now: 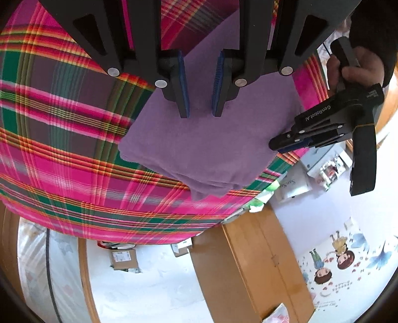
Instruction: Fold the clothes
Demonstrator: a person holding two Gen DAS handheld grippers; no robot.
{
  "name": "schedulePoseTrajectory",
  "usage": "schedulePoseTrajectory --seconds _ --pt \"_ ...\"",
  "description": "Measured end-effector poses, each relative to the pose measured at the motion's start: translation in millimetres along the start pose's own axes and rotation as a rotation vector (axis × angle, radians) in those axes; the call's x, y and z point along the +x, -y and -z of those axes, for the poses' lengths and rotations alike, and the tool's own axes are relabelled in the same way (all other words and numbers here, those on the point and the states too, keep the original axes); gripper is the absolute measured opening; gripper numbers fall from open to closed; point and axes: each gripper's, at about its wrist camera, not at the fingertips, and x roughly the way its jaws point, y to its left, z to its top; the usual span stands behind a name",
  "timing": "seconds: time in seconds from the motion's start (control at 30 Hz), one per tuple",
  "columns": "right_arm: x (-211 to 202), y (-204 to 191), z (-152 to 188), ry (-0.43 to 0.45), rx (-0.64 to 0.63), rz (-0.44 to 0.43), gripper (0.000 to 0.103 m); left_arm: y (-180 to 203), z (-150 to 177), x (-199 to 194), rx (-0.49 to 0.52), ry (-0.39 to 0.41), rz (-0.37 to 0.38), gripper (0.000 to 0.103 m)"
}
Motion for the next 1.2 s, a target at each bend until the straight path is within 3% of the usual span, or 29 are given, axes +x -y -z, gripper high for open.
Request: schedulePoseTrajectory --seconds 0.13,0.2,0.3,0.47,0.6,1.2 --pt "-12 7 0 0.021 0.039 -0.029 0.021 -9 -3 -15 -0.013 0.028 0.037 0.023" --pt "-17 14 3 0.026 0.073 -0.042 0.030 -17 -2 -19 -0.021 0.032 0.036 0.023" --pt "-20 25 7 0.023 0.138 -0.063 0.039 -33 -1 -18 -0.049 0.012 0.038 0.023" --pt "-18 43 13 -0.004 0.250 -0.117 0.041 -51 3 -11 -0.086 -0.034 0.099 0.024" --pt "-15 50 18 -0.016 0.302 -0.145 0.052 -54 3 -7 -0.102 -0.051 0.165 0.024" --pt "-1 52 26 -0.052 0.376 -0.219 0.054 -64 2 17 -0.159 -0.101 0.267 0.038"
